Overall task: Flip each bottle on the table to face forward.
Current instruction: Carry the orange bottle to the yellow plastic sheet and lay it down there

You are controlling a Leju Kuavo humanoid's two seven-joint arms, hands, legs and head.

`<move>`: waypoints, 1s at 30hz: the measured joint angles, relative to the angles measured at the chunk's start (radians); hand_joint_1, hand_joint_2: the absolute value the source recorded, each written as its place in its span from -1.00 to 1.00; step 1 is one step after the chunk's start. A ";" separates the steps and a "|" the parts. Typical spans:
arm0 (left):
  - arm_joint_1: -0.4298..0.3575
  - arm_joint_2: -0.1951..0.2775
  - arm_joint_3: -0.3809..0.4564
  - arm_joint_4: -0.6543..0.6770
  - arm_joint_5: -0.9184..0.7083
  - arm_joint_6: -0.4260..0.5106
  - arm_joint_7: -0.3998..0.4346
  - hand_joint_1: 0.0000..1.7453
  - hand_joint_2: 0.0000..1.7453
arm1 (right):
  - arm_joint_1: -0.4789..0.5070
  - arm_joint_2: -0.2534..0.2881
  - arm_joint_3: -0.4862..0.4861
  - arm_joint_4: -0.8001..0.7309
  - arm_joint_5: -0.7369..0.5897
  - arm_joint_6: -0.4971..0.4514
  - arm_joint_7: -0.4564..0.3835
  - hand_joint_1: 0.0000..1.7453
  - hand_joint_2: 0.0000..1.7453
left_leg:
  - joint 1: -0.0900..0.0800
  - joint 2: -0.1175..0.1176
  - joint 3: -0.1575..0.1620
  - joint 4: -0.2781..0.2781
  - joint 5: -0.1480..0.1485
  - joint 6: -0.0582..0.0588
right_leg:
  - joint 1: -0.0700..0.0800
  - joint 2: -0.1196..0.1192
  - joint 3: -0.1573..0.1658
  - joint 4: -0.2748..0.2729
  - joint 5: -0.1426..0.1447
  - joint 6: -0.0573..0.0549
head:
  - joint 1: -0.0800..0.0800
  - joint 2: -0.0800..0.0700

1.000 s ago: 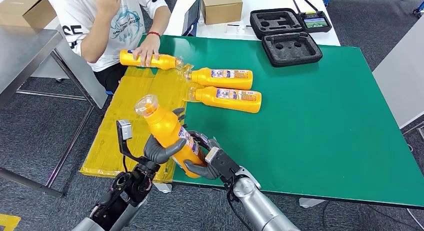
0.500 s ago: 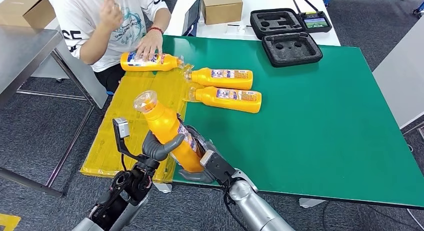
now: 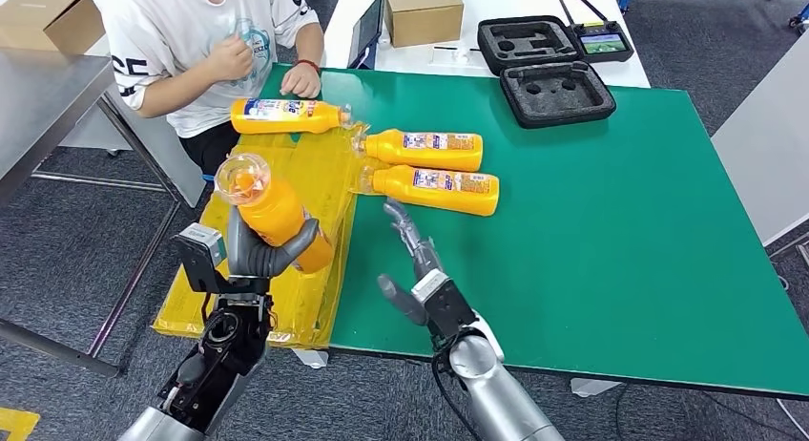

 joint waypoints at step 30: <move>-0.364 0.108 -0.075 0.550 -0.771 0.078 0.228 1.00 1.00 | -0.025 -0.008 0.093 -0.205 -0.208 0.043 -0.033 -1.00 -1.00 | 0.000 0.000 0.000 0.000 0.001 -0.001 | 0.000 0.000 0.000 0.001 0.001 0.000 | 0.000 0.000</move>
